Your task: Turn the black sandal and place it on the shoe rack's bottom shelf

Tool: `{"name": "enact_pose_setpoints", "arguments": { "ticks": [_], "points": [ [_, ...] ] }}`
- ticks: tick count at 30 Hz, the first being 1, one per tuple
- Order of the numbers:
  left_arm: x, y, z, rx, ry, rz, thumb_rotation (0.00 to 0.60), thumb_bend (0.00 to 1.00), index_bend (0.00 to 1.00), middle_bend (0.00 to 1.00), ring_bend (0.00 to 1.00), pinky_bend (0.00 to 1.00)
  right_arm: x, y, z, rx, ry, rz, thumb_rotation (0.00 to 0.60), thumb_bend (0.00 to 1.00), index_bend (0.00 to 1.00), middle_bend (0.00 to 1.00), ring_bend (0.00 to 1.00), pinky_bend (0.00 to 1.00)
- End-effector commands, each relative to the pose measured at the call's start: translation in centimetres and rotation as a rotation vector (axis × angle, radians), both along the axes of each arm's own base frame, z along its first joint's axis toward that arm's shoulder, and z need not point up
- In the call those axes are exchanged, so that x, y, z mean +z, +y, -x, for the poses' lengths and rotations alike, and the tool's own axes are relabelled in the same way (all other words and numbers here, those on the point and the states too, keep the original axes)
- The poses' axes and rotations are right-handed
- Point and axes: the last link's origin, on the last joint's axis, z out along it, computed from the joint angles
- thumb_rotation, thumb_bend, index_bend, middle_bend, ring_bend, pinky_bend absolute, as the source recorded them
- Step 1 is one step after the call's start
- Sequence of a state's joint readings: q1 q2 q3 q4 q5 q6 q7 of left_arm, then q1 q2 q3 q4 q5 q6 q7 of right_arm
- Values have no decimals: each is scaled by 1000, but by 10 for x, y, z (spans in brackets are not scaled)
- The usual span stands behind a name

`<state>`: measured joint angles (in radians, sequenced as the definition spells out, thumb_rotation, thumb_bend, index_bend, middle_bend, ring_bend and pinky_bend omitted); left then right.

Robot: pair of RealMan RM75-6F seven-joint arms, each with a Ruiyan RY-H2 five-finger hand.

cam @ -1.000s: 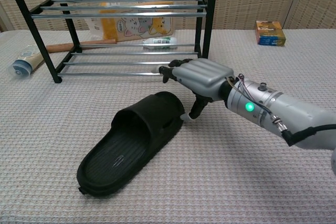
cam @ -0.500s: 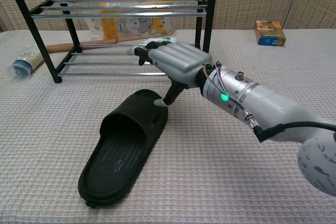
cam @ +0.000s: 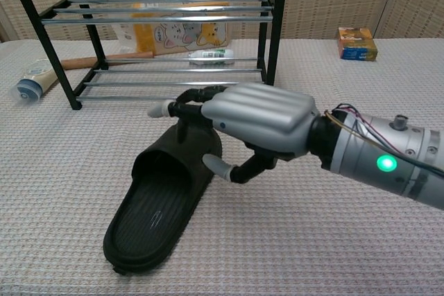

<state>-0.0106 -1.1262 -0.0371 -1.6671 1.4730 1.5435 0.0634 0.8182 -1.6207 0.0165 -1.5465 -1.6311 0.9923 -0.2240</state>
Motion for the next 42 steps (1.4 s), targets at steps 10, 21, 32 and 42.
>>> {"name": "enact_pose_setpoints", "arguments": {
  "ticks": [10,21,32,42],
  "points": [
    [3,-6,5,21,-1,-8,600,118,257,125,89,259,-16,11,10,138,127,53,600,621,0,322,79,48],
    [3,-6,7,24,-4,-12,600,118,256,125,88,259,-23,1,17,141,214,110,600,621,0,325,49,0],
    [2,-7,9,28,-3,-12,600,117,256,125,89,259,-15,12,7,162,140,77,600,620,0,325,49,0],
    [3,-9,11,34,-5,-10,600,117,256,125,88,259,-36,7,3,180,194,81,600,616,0,325,50,0]
  ]
}}
